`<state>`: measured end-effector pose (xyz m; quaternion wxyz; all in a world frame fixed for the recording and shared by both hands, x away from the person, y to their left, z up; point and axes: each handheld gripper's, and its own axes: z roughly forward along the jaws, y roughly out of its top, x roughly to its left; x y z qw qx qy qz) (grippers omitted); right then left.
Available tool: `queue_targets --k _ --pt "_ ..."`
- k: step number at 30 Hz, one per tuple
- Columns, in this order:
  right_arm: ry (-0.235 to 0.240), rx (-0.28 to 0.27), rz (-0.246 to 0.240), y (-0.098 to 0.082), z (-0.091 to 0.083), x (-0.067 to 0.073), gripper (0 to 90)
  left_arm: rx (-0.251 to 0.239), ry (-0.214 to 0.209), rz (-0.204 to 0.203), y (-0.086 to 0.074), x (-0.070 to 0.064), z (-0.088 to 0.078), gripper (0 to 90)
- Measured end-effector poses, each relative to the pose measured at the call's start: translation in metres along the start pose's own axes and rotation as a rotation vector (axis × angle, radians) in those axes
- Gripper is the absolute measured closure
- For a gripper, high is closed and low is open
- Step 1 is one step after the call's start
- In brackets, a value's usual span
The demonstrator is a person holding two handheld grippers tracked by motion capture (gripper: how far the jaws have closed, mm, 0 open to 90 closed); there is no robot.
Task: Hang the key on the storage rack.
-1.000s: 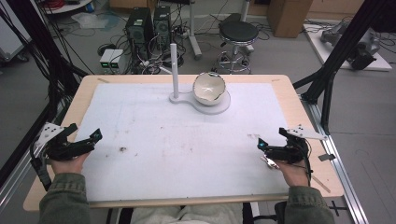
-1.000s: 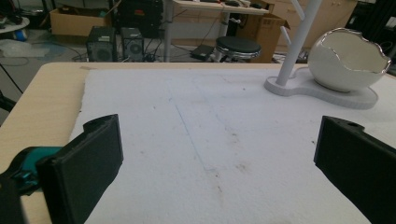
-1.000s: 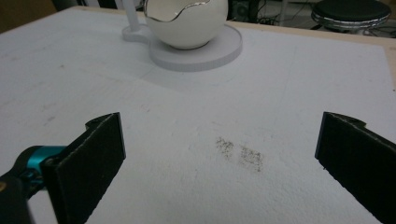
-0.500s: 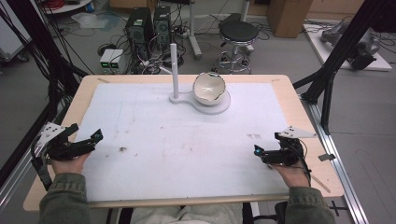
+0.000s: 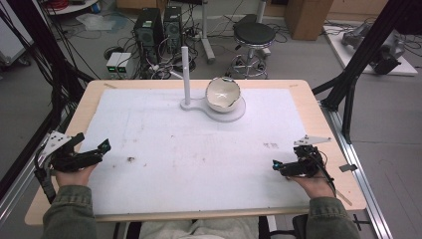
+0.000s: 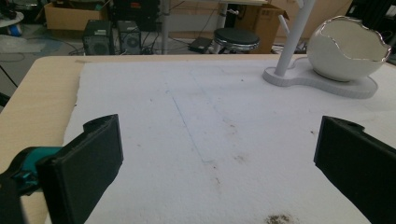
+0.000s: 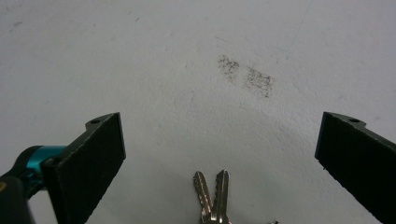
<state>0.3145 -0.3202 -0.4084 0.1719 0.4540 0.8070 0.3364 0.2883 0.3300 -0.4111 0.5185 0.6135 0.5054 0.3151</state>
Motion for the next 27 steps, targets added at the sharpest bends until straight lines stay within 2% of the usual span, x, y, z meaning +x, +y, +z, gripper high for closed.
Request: queue_targets --k 4,9,12,17,18,21,24,27 --pt "-0.007 0.039 -0.023 0.004 0.001 0.0 0.6 -0.008 0.006 -0.003 0.0 0.001 -0.001 1.7" --pt "-0.005 0.12 -0.055 0.012 0.003 0.0 0.6 -0.008 0.003 -0.005 0.0 0.002 -0.001 1.8" --pt "-0.006 0.143 -0.073 0.013 0.004 0.0 0.7 -0.004 0.0 -0.002 0.0 0.001 0.0 1.8" --pt "-0.005 0.239 -0.105 0.016 0.008 -0.002 0.7 -0.009 0.002 -0.008 0.0 0.002 -0.001 1.8" --pt "-0.005 0.239 -0.105 0.016 0.008 -0.002 0.7 -0.009 0.002 -0.008 0.0 0.002 -0.001 1.7" --pt "-0.002 0.312 -0.107 0.014 0.011 -0.004 0.8 -0.007 -0.002 -0.004 0.0 0.001 -0.001 1.8" --pt "0.013 0.352 -0.102 0.012 0.012 -0.006 4.9 -0.006 -0.002 -0.004 0.0 0.001 0.0 1.8" --pt "0.005 0.354 -0.097 0.008 0.012 -0.008 5.8 -0.006 0.001 -0.004 0.0 0.001 -0.001 1.8"
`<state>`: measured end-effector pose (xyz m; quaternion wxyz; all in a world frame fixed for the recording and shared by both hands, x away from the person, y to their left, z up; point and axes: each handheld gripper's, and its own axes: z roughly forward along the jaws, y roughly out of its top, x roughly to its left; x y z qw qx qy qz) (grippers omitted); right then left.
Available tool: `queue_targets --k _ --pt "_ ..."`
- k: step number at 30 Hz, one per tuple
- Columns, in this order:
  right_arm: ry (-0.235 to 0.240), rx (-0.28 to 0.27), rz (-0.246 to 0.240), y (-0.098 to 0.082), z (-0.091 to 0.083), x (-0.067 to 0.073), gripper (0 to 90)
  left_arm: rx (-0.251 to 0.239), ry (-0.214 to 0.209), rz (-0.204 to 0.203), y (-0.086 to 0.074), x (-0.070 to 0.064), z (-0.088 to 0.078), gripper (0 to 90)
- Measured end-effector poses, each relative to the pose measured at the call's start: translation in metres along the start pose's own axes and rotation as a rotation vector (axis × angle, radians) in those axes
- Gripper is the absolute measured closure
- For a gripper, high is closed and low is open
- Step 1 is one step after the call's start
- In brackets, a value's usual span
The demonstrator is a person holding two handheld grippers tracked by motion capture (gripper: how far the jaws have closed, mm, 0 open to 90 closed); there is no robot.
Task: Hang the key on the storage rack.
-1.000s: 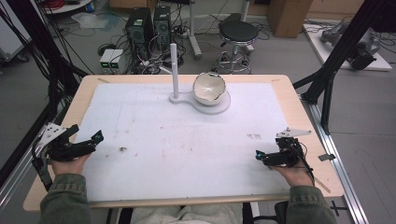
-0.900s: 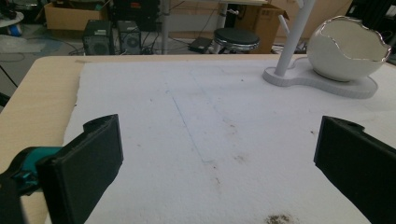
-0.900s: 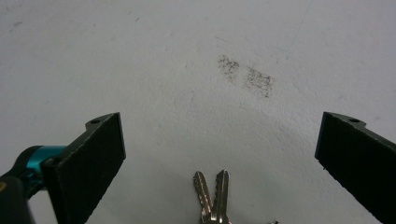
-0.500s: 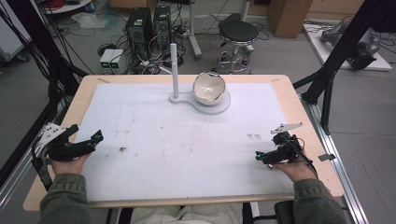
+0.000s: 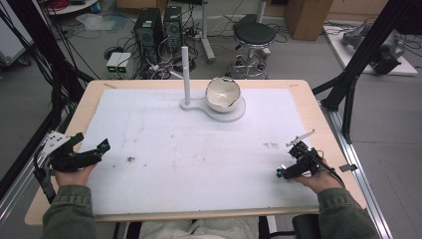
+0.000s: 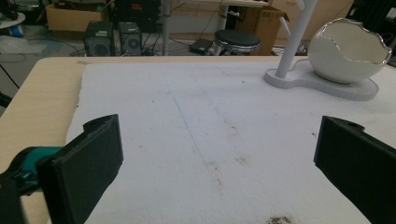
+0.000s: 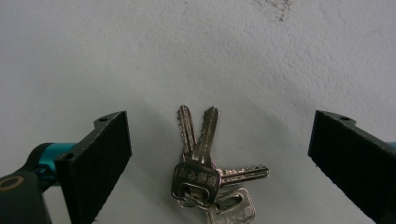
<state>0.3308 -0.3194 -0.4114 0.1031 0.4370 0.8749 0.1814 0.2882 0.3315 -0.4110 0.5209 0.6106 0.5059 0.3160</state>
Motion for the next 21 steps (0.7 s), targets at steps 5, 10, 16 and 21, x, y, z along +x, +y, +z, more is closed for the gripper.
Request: queue_targets --k 5,10,16,21 --pt "0.002 0.02 0.024 -0.0058 0.0029 -0.0001 20.3 -0.005 -0.002 -0.002 0.0004 -0.0012 -0.0007 1.8" --pt "-0.013 0.023 -0.021 -0.0072 0.0007 0.0027 49.4 -0.001 -0.001 0.0 0.0003 -0.0012 -0.0005 1.7" --pt "0.038 0.076 0.006 -0.0015 0.0002 0.0019 76.6 0.0 0.006 0.01 0.0002 -0.0017 -0.0007 1.8" --pt "0.049 0.079 -0.008 -0.0008 -0.0005 0.0008 80.2 -0.003 0.008 0.007 0.0003 -0.0005 -0.001 1.8"
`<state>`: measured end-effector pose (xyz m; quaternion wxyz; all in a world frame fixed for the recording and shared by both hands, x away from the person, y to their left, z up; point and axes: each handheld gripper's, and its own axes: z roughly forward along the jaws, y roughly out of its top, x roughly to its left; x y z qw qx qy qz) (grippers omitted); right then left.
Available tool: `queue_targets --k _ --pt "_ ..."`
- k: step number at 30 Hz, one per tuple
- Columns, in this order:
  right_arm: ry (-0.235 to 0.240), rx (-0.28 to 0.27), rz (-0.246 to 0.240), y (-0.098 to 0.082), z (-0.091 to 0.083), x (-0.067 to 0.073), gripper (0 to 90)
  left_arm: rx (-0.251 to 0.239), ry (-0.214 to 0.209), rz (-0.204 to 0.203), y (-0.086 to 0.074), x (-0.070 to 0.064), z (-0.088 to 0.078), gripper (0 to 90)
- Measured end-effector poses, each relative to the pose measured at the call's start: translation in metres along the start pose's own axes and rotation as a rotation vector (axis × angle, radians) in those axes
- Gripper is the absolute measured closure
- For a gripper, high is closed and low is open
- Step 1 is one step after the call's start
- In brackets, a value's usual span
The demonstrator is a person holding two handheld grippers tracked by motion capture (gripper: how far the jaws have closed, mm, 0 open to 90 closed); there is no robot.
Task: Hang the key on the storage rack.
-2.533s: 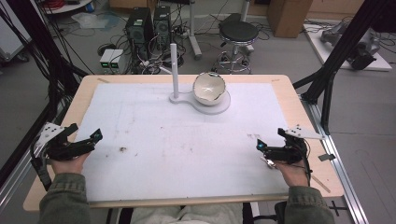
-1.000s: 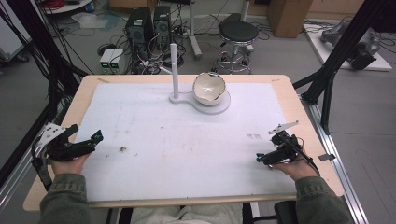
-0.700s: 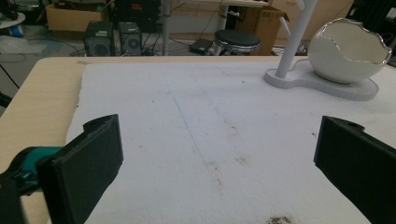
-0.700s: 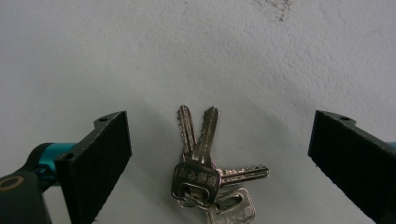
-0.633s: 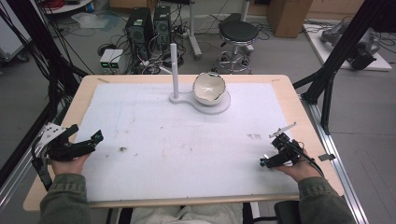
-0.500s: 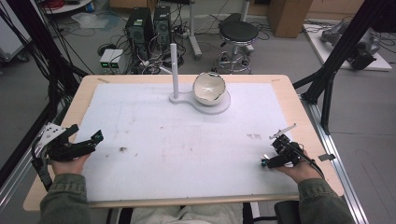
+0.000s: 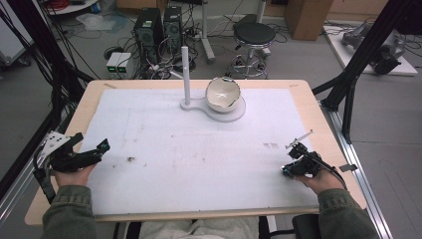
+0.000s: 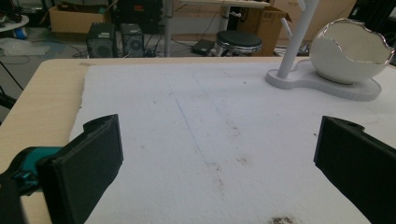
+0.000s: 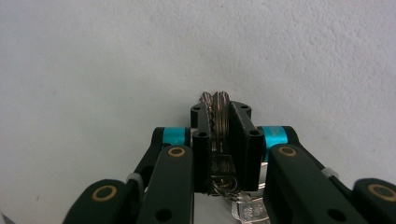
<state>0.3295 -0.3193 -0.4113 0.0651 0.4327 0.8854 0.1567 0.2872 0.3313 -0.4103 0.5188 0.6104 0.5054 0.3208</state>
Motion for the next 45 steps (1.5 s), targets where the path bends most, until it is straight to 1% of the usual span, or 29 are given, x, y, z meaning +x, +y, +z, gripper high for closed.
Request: queue_targets --k 1,2,3,4,6,7,9,10,12,13,15,16,18,20,21,23,26,29,32,33,34,35,36,37,38,41,42,44,45 --pt "0.004 -0.014 0.006 -0.001 0.0 0.0 80.4 -0.001 0.001 -0.002 0.0 0.0 0.0 1.8" --pt "0.012 -0.014 0.011 -0.002 -0.001 -0.001 80.5 0.0 -0.001 -0.001 0.0 0.0 0.0 1.7" --pt "0.027 -0.022 0.012 -0.004 -0.001 -0.002 80.5 0.0 -0.001 -0.001 0.0 0.0 0.0 1.8" --pt "0.028 -0.034 0.0 -0.004 0.0 -0.004 80.5 0.001 0.0 0.0 0.0 0.0 0.0 1.8" --pt "0.05 -0.033 0.019 -0.006 -0.001 -0.003 80.5 0.002 -0.006 0.001 0.0 0.0 0.0 1.8" --pt "0.048 -0.043 0.008 -0.007 -0.001 -0.004 80.5 -0.002 -0.01 0.003 0.0 -0.001 0.0 1.8" --pt "0.061 -0.049 0.018 -0.007 -0.002 -0.004 80.5 -0.019 -0.016 0.004 0.0 -0.001 -0.001 1.8" --pt "0.061 -0.054 0.015 -0.008 -0.003 -0.005 80.5 -0.024 -0.017 0.005 0.0 -0.001 -0.002 1.8" --pt "0.081 -0.059 0.02 -0.008 -0.004 -0.004 80.5 -0.027 -0.018 0.002 0.001 -0.001 -0.002 1.8" --pt "0.074 -0.071 0.015 -0.008 -0.005 -0.004 80.5 -0.025 -0.016 0.003 0.001 -0.001 -0.002 1.7" --pt "0.081 -0.082 0.019 -0.007 -0.008 -0.003 80.5 -0.023 -0.019 0.001 0.0 -0.001 -0.002 1.8" --pt "0.075 -0.086 0.015 -0.006 -0.009 -0.002 80.5 -0.022 -0.019 0.002 0.0 -0.001 -0.002 1.8" --pt "0.082 -0.098 0.008 -0.004 -0.01 -0.002 80.5 -0.02 -0.02 0.002 0.0 -0.001 -0.002 1.8" --pt "0.078 -0.116 -0.003 -0.001 -0.011 0.0 80.5 -0.021 -0.018 0.0 0.0 -0.001 -0.002 1.8" --pt "0.094 -0.111 0.009 0.0 -0.012 0.001 80.5 -0.021 -0.018 0.0 0.0 -0.001 -0.002 1.8" --pt "0.116 -0.126 0.016 0.002 -0.014 0.002 80.5 -0.023 -0.018 0.0 0.0 -0.001 -0.002 1.7" --pt "0.132 -0.153 0.006 0.007 -0.018 0.004 80.4 -0.02 -0.017 -0.001 0.0 -0.001 -0.002 1.7" --pt "0.132 -0.164 -0.006 0.012 -0.023 0.007 80.4 -0.021 -0.018 -0.002 0.0 -0.001 -0.002 1.8" --pt "0.146 -0.181 -0.011 0.017 -0.028 0.01 80.5 -0.022 -0.018 -0.004 0.0 -0.001 -0.002 1.7" --pt "0.15 -0.199 -0.021 0.02 -0.03 0.011 80.5 -0.022 -0.018 -0.004 0.0 -0.001 -0.002 1.8" --pt "0.162 -0.201 -0.022 0.021 -0.031 0.011 80.5 -0.019 -0.017 -0.004 0.0 0.0 -0.002 1.8" --pt "0.164 -0.216 -0.028 0.023 -0.032 0.012 80.4 -0.019 -0.019 -0.007 0.0 0.0 -0.001 1.8" --pt "0.176 -0.215 -0.03 0.024 -0.034 0.014 80.4 -0.018 -0.021 -0.008 0.0 0.0 -0.001 1.7" --pt "0.178 -0.229 -0.04 0.025 -0.035 0.015 80.4 -0.017 -0.02 -0.008 0.0 0.001 -0.001 1.8" --pt "0.182 -0.233 -0.032 0.026 -0.037 0.017 80.4 -0.017 -0.02 -0.008 0.0 0.001 -0.001 1.8" --pt "0.194 -0.266 -0.043 0.031 -0.043 0.02 80.7 -0.018 -0.022 -0.009 0.0 0.0 -0.001 1.8" --pt "0.198 -0.274 -0.036 0.033 -0.045 0.02 80.7 -0.018 -0.022 -0.009 0.0 0.0 -0.001 1.8" --pt "0.199 -0.3 -0.047 0.038 -0.049 0.022 80.7 -0.018 -0.022 -0.009 0.0 0.0 -0.001 1.8" --pt "0.202 -0.303 -0.05 0.04 -0.05 0.022 80.7 -0.018 -0.021 -0.009 0.0 0.0 -0.001 1.8"
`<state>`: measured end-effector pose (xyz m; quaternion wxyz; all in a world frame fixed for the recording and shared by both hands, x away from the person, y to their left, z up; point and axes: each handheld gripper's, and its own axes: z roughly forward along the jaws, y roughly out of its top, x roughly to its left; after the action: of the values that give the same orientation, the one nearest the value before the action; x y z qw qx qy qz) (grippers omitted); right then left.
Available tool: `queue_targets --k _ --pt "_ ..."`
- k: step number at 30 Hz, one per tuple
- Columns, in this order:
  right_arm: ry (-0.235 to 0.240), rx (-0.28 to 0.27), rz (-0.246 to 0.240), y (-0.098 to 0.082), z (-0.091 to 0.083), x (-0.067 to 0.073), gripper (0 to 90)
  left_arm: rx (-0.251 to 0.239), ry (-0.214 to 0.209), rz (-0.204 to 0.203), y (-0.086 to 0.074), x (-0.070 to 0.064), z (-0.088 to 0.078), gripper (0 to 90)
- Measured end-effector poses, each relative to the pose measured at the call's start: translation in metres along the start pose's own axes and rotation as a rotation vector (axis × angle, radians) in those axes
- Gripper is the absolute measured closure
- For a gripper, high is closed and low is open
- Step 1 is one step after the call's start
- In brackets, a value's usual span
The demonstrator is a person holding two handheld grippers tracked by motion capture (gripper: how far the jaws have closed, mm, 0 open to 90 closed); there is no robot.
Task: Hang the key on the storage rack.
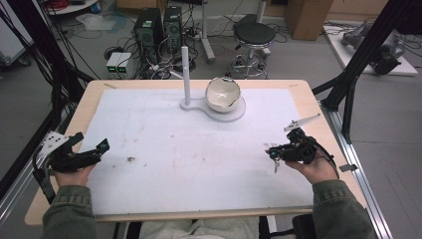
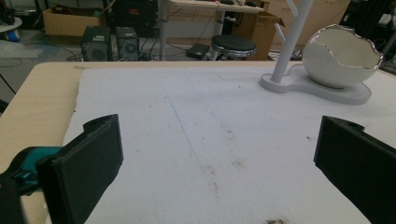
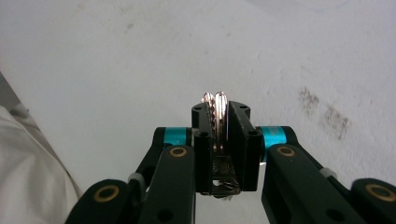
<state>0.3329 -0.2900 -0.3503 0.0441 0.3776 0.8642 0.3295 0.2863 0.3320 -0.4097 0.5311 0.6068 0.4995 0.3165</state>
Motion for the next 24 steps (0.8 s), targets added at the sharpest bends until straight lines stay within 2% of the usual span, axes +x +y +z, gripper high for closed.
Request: queue_targets --k 3,6,9,14,18,24 --pt "0.009 -0.033 -0.01 0.009 -0.001 0.002 80.7 0.001 0.001 -0.001 0.0 0.0 0.0 1.8" --pt "0.035 -0.069 0.003 0.017 -0.001 0.004 80.7 0.001 0.001 -0.001 0.0 0.0 0.0 1.8" --pt "0.039 -0.106 -0.017 0.027 0.001 0.006 80.7 0.005 0.001 -0.004 0.0 0.0 0.001 1.8" --pt "0.04 -0.13 -0.019 0.045 0.005 0.013 80.6 0.006 -0.002 -0.003 -0.001 0.001 0.002 1.8" --pt "0.063 -0.155 -0.032 0.06 0.009 0.018 80.6 0.001 -0.003 -0.007 0.0 0.001 0.002 1.8" --pt "0.087 -0.158 -0.03 0.074 0.014 0.021 80.6 -0.004 -0.003 -0.014 0.0 0.002 0.002 1.8"
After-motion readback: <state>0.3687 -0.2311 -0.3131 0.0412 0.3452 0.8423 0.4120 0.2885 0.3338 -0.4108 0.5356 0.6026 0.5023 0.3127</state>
